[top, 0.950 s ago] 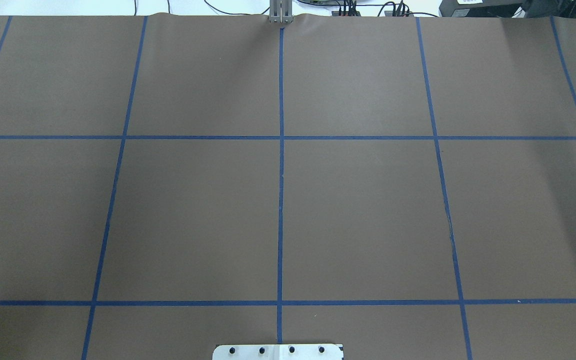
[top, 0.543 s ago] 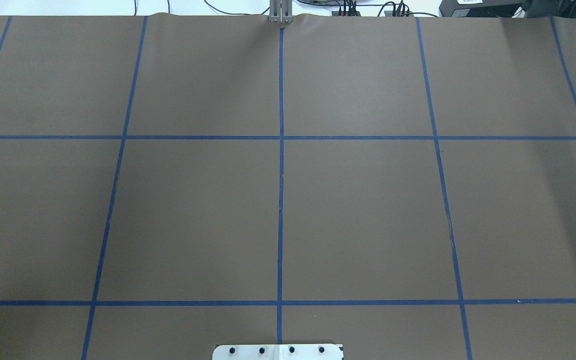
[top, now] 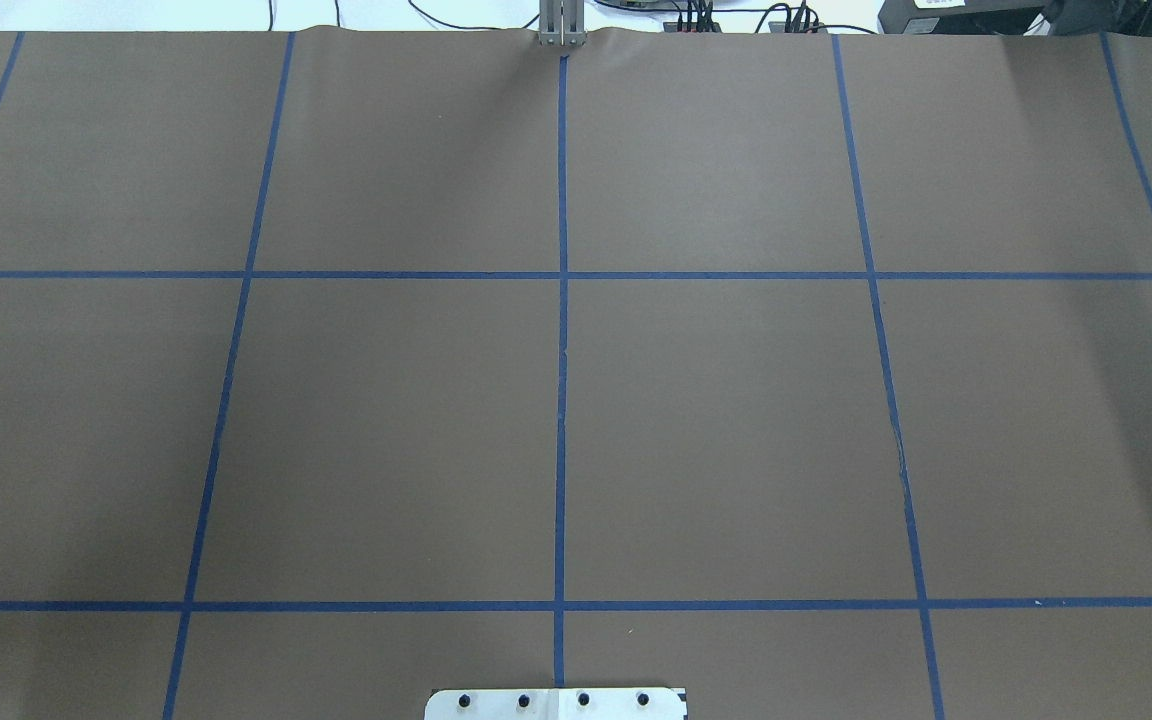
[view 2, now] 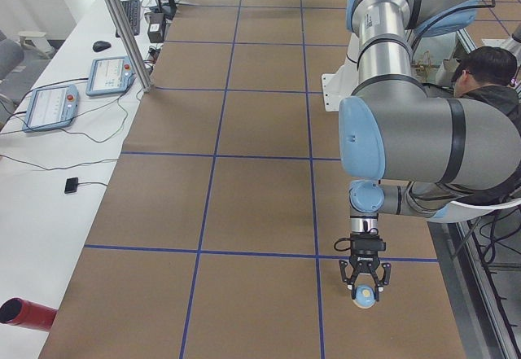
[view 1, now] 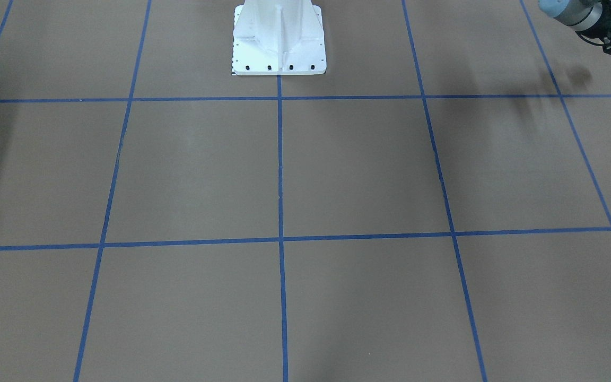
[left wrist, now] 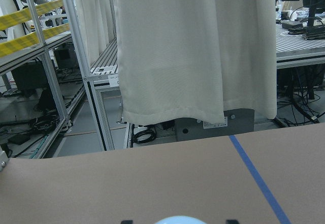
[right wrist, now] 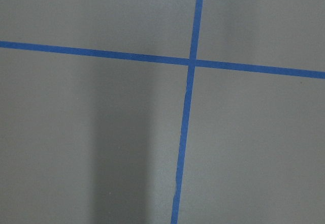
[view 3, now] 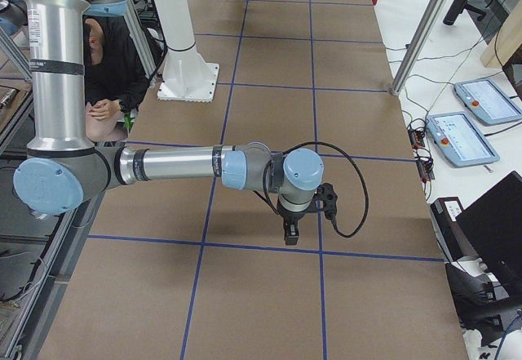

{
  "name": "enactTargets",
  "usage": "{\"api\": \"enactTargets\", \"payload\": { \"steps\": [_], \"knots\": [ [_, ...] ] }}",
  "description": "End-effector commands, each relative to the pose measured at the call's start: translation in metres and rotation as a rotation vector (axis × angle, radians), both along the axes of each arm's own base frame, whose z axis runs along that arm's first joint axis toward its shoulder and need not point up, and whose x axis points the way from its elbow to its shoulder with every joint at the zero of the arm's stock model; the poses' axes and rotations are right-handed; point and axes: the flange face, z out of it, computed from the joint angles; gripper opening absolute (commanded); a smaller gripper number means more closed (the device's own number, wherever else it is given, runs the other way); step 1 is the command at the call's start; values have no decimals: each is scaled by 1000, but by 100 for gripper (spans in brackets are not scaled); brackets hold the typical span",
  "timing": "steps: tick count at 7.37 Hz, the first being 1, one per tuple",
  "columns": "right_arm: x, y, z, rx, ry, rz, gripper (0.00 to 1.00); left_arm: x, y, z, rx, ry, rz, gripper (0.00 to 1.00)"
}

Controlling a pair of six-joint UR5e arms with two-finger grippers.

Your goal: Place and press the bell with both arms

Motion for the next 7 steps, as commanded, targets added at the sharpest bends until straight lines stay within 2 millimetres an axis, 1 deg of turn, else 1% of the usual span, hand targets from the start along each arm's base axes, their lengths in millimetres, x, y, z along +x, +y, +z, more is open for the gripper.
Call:
{"api": "enactTargets", "payload": {
  "steps": [1, 2, 3, 4, 5, 6, 7],
  "knots": [
    [0, 0, 0, -4, -2, 3, 100, -3, -19, -31, -65, 67, 75, 0],
    [0, 0, 0, -9, -2, 6, 100, -5, -30, -38, -52, 86, 127, 0],
    [0, 0, 0, -9, -2, 6, 100, -5, -44, -53, -44, 122, 178, 0],
    [0, 0, 0, -9, -2, 6, 100, -2, -58, -71, -29, 158, 273, 0],
    [0, 0, 1, -12, -2, 8, 100, 4, -80, -80, 7, 181, 328, 0],
    [0, 0, 2, -15, -2, 8, 100, 10, -116, -95, 52, 193, 396, 0],
    [0, 0, 2, -18, -2, 10, 100, 33, -183, -128, 146, 162, 474, 0]
  ]
}}
